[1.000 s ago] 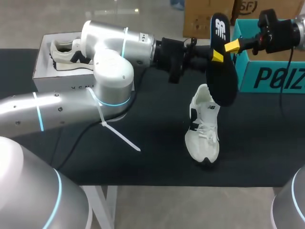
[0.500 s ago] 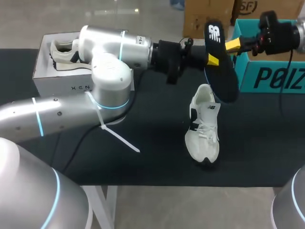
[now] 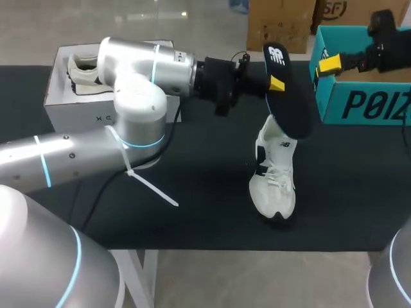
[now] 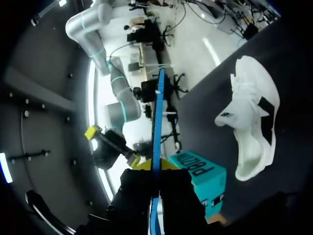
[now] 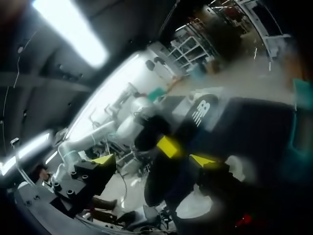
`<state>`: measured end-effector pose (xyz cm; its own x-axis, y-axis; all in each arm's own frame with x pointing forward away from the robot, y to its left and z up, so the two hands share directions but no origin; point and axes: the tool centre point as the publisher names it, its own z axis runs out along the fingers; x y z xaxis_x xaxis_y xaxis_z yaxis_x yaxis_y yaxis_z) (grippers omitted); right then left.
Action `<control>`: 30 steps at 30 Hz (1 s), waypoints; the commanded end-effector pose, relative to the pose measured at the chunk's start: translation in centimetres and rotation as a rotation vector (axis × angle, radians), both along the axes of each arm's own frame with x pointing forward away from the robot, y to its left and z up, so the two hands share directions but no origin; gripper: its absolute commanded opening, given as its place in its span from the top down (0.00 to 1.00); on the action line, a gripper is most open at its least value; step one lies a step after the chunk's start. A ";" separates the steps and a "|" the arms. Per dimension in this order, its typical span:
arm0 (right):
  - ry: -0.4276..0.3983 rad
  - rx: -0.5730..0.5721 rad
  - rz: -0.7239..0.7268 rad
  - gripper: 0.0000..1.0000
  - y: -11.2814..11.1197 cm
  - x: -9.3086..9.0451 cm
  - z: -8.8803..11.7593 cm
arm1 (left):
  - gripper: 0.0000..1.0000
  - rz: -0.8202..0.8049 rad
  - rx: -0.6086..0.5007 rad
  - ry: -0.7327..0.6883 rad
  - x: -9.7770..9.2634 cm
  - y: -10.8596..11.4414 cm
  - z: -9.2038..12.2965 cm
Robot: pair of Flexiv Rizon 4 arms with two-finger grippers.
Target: Take the shoe out of the shoebox, open the shoe tongue, remove and reinsert the insole, then place the shoe into the shoebox
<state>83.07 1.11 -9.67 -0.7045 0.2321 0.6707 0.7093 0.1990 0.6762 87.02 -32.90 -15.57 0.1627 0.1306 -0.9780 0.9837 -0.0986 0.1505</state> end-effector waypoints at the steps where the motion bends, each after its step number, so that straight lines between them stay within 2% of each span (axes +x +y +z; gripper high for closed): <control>1: -0.118 -0.201 -0.039 0.00 1.1 -2.6 2.4 | 1.00 -0.030 -0.008 0.005 0.5 0.3 0.0; 4: -0.173 -0.287 -0.067 0.00 1.0 -4.1 3.2 | 1.00 -0.045 -0.013 0.013 0.5 0.4 -0.1; 11: -0.285 -0.478 -0.190 0.00 -1.6 -7.5 5.3 | 1.00 -0.080 -0.001 0.050 0.9 1.2 -0.6; 15: -0.312 -0.504 -0.199 0.00 -2.3 -8.9 6.0 | 1.00 -0.091 0.016 0.057 1.1 1.4 -0.8; 18: -0.317 -0.520 -0.208 0.00 -2.1 -9.5 6.3 | 1.00 -0.100 0.014 0.060 1.2 1.4 -0.8; 30: -0.317 -0.520 -0.208 0.00 -2.1 -9.5 6.3 | 1.00 -0.085 0.025 0.088 1.5 1.4 -0.7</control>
<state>73.94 -1.09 -3.27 -0.7803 0.5738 0.2488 0.5498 0.4398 0.7101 88.44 -31.45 -16.27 0.0865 0.1448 -0.9857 0.9809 -0.1857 0.0588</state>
